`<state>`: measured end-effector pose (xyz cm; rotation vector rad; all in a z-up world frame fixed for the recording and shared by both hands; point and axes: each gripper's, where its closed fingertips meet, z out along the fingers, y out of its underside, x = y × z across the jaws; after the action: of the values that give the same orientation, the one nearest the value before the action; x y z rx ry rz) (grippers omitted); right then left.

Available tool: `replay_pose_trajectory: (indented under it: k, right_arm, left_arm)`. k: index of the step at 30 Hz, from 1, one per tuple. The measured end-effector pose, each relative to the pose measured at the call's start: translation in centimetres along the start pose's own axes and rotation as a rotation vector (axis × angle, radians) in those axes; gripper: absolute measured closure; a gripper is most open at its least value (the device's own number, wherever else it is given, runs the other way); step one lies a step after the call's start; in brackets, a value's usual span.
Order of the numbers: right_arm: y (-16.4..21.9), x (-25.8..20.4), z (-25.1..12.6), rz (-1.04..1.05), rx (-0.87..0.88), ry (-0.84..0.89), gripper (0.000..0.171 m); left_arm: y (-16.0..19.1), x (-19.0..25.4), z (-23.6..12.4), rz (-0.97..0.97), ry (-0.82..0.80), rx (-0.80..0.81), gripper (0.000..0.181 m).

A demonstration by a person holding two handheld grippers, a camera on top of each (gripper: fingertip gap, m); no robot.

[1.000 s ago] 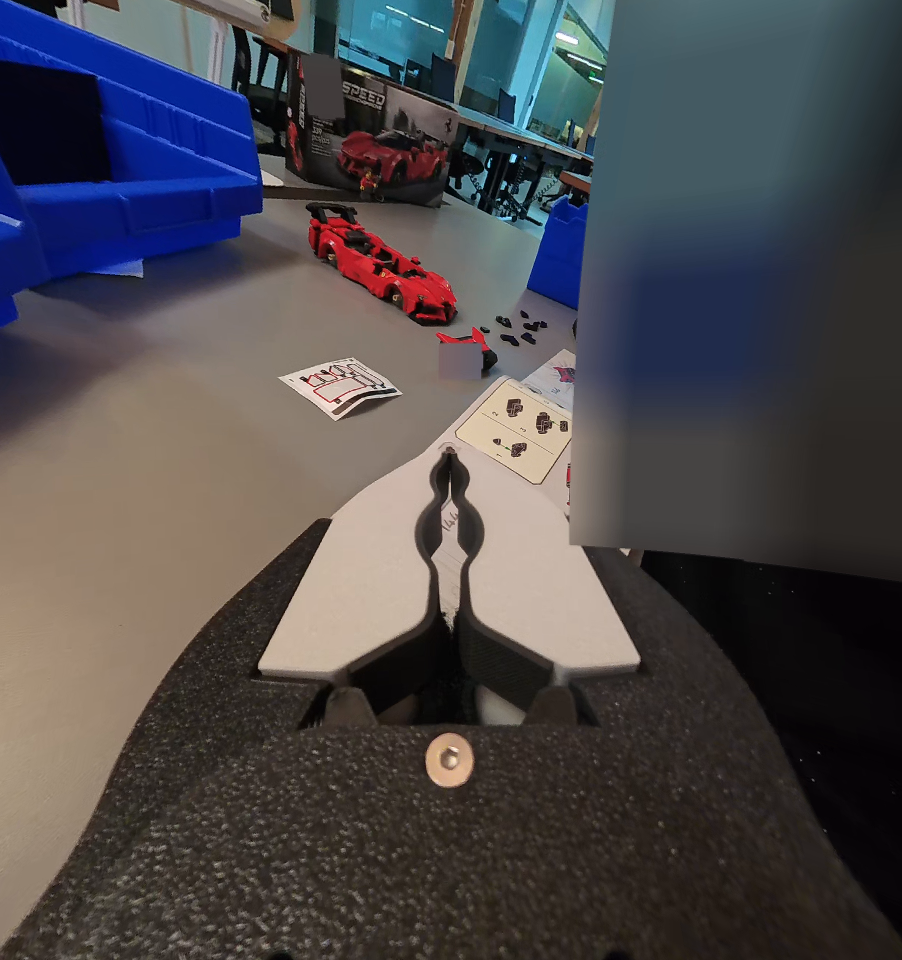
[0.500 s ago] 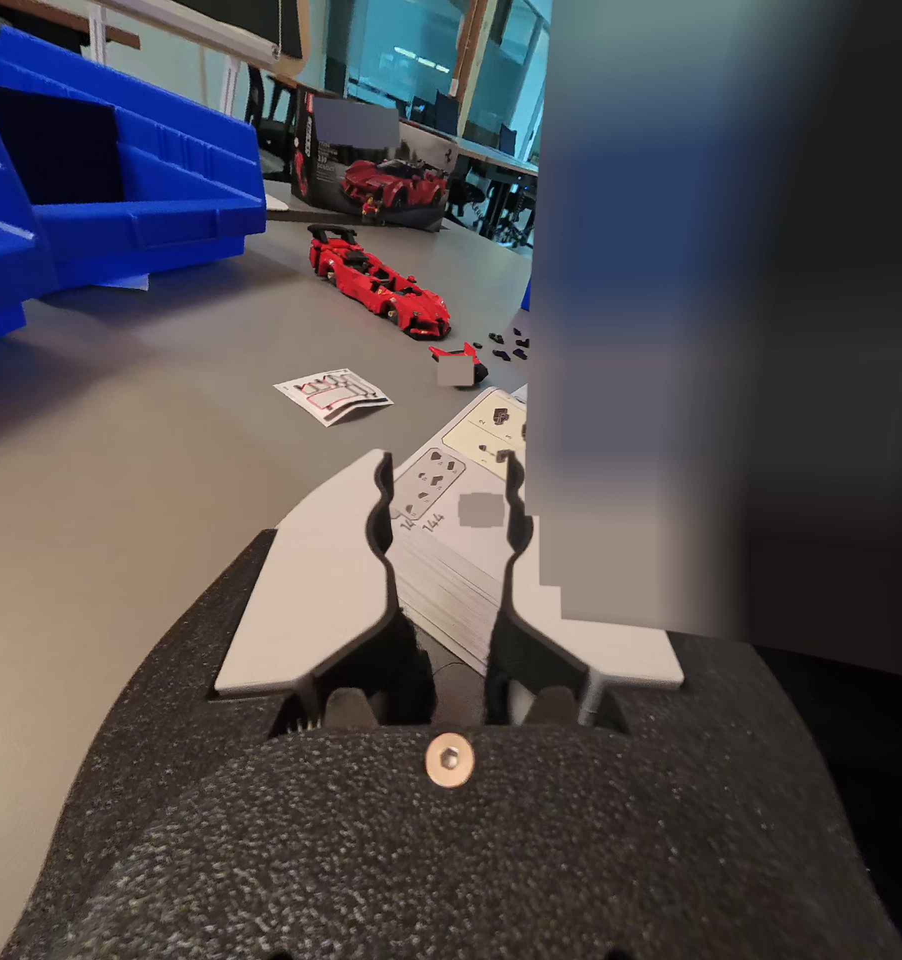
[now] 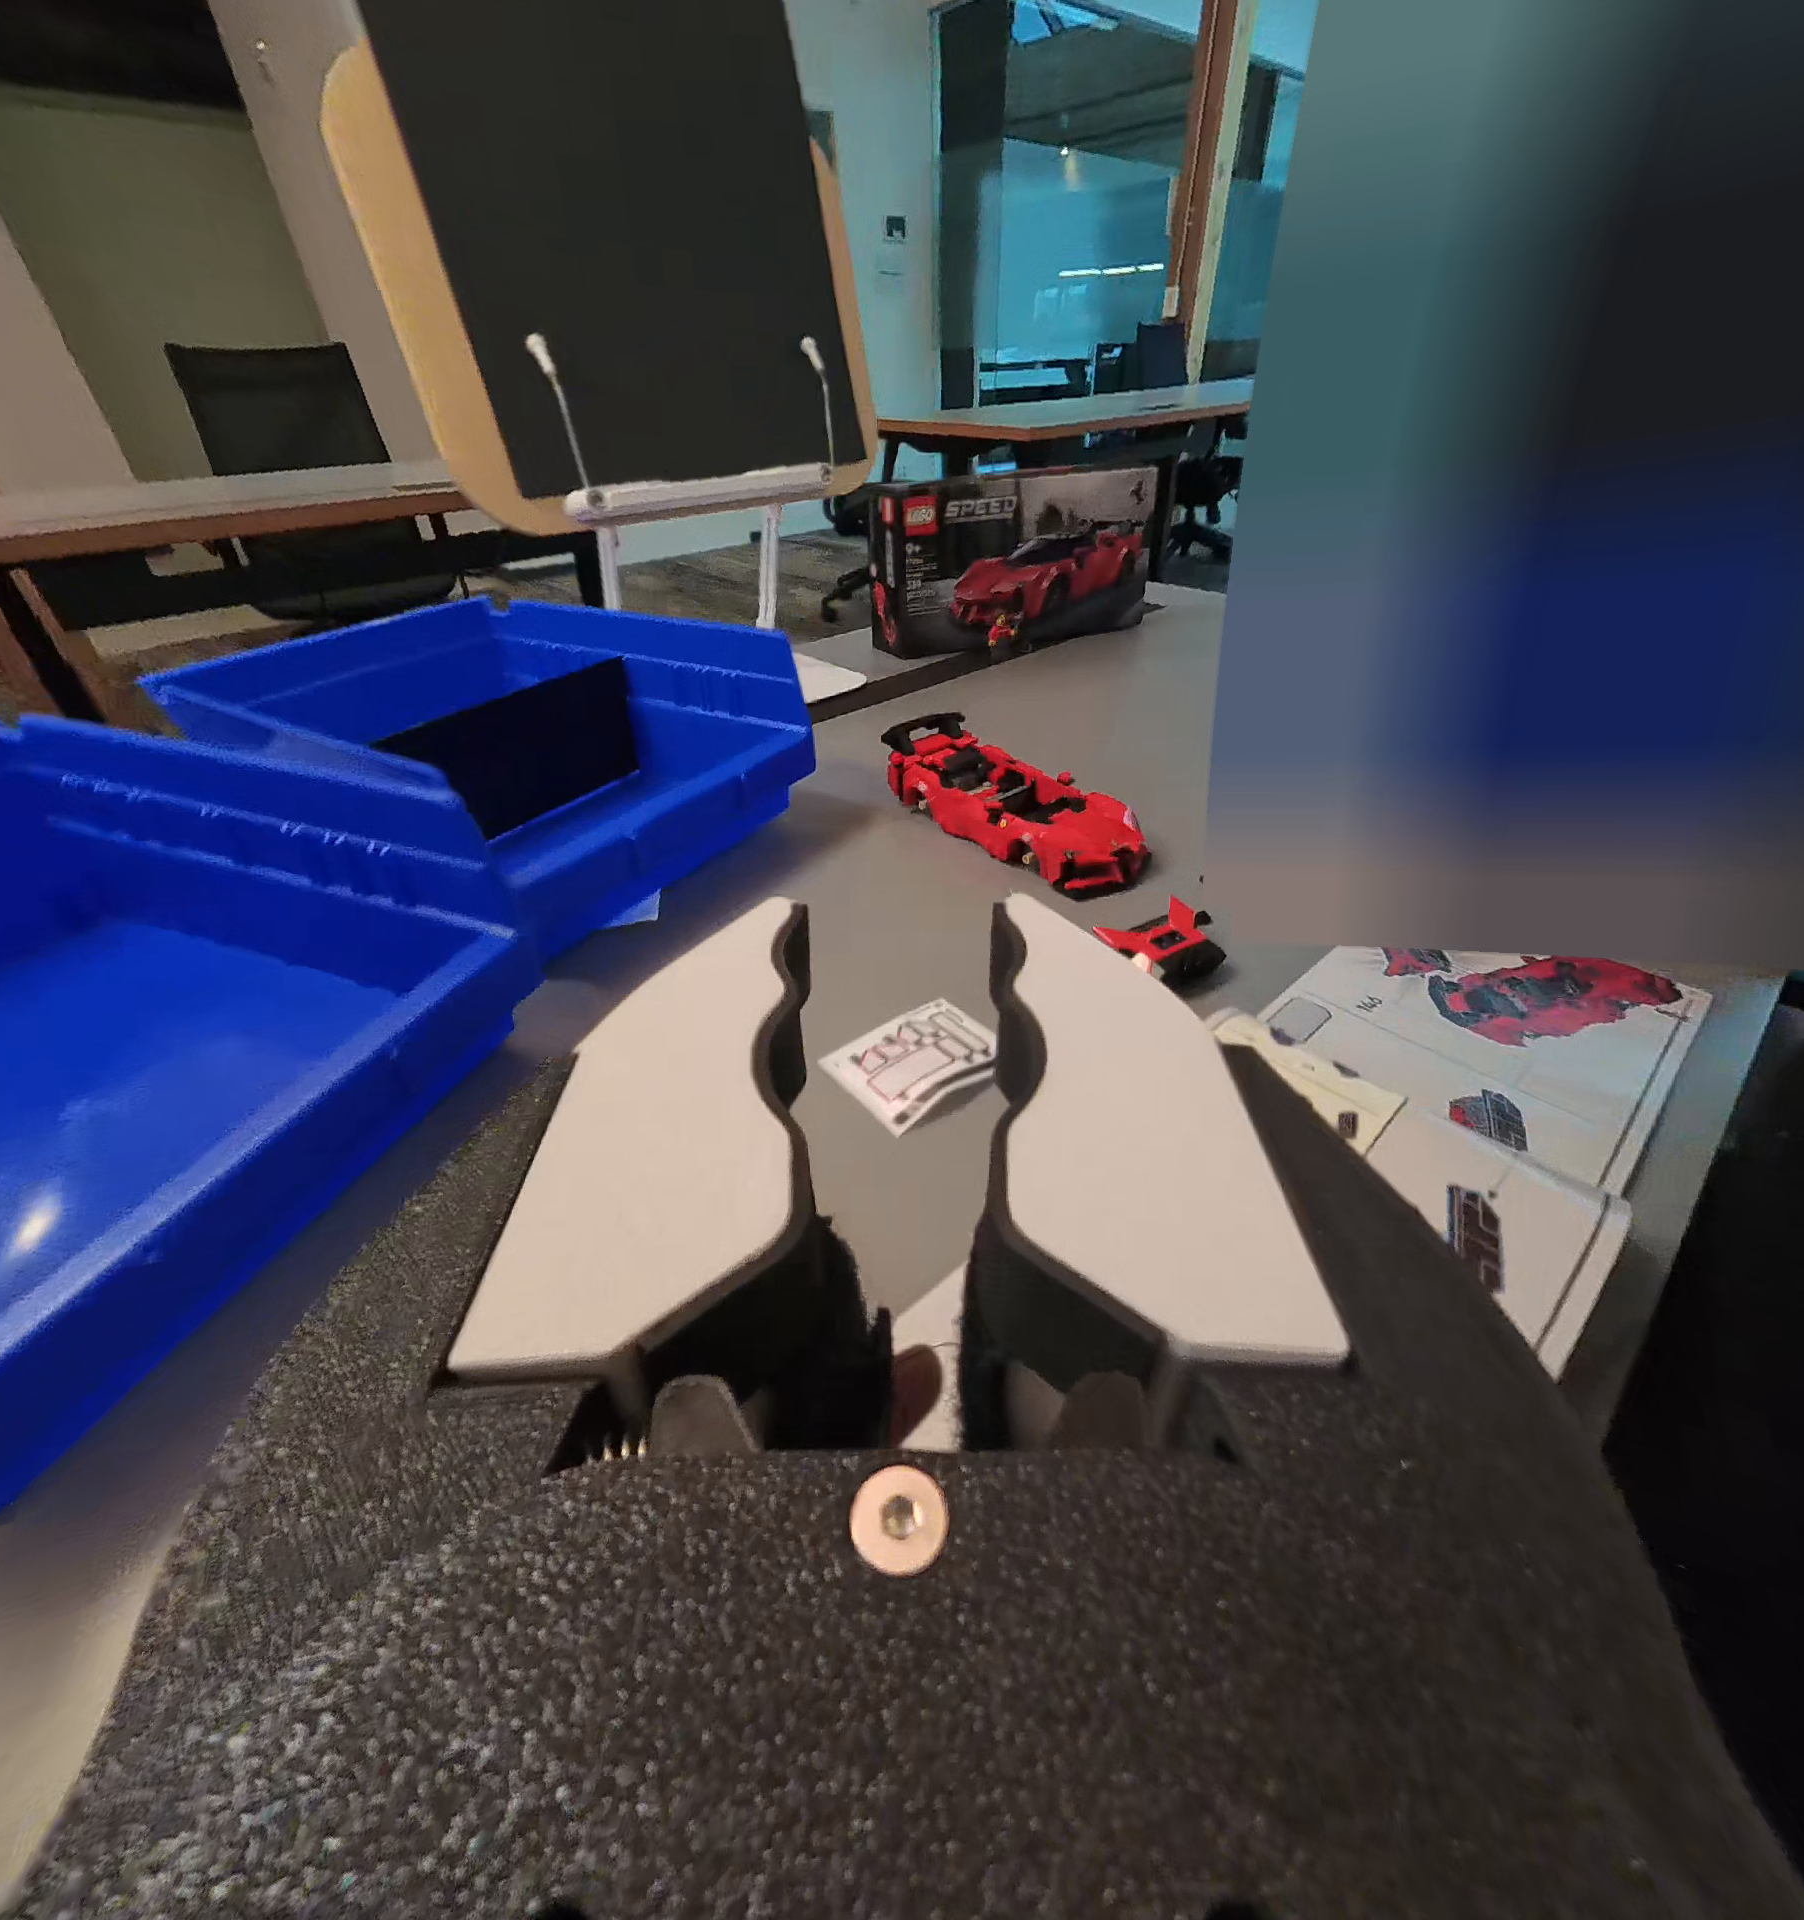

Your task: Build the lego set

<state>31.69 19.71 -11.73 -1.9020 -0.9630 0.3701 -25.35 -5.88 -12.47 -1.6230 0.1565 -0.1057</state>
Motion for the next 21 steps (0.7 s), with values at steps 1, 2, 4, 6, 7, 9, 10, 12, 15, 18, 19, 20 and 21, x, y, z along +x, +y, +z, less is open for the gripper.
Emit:
replay_pose_trajectory:
  k: [1, 2, 4, 6, 7, 9, 10, 12, 15, 18, 19, 20, 21]
  right_arm:
    - [0.3, 0.1, 0.1, -0.002, 0.002, -0.019, 0.171]
    - [0.6, 0.3, 0.3, -0.013, 0.005, -0.034, 0.166]
    - [1.7, 0.4, 1.1, -0.050, -0.034, -0.066, 0.144]
    - [3.2, 0.9, 1.9, -0.103, -0.118, -0.074, 0.170]
    - [3.9, 0.7, 2.2, -0.121, -0.162, -0.103, 0.171]
    - [4.5, 0.1, 3.0, -0.148, -0.204, -0.166, 0.171]
    - [4.4, -0.3, 3.5, -0.174, -0.193, -0.198, 0.171]
    - [4.5, -1.3, 4.3, -0.214, -0.188, -0.272, 0.169]
    - [5.6, -2.3, 5.2, -0.246, -0.244, -0.354, 0.171]
    - [7.0, -3.3, 5.3, -0.265, -0.295, -0.435, 0.171]
    - [7.5, -3.5, 5.2, -0.270, -0.313, -0.453, 0.171]
    - [8.1, -3.5, 5.1, -0.275, -0.330, -0.467, 0.171]
    - [8.5, -3.6, 5.0, -0.278, -0.340, -0.482, 0.163]
  left_arm:
    - [-0.2, 0.5, 0.8, 0.021, 0.004, -0.006, 0.151]
    - [-0.3, 0.9, 1.5, 0.040, 0.009, -0.019, 0.152]
    - [-0.3, 1.5, 2.7, 0.060, 0.010, -0.061, 0.155]
    - [-0.1, 1.9, 3.5, 0.038, 0.019, -0.117, 0.157]
    - [0.0, 2.0, 3.8, 0.016, 0.023, -0.144, 0.158]
    - [0.2, 1.8, 4.2, -0.012, 0.015, -0.185, 0.164]
    - [0.4, 1.5, 4.3, -0.019, 0.001, -0.196, 0.164]
    - [0.7, 0.5, 4.1, -0.040, -0.035, -0.203, 0.164]
    - [1.5, -2.1, 3.1, -0.073, -0.146, -0.200, 0.164]
    - [2.4, -4.0, 1.6, -0.103, -0.217, -0.205, 0.169]
    - [2.6, -4.4, 1.0, -0.121, -0.224, -0.209, 0.171]
    - [2.7, -4.8, 0.5, -0.143, -0.231, -0.208, 0.172]
    - [2.7, -5.3, 0.0, -0.165, -0.244, -0.200, 0.173]
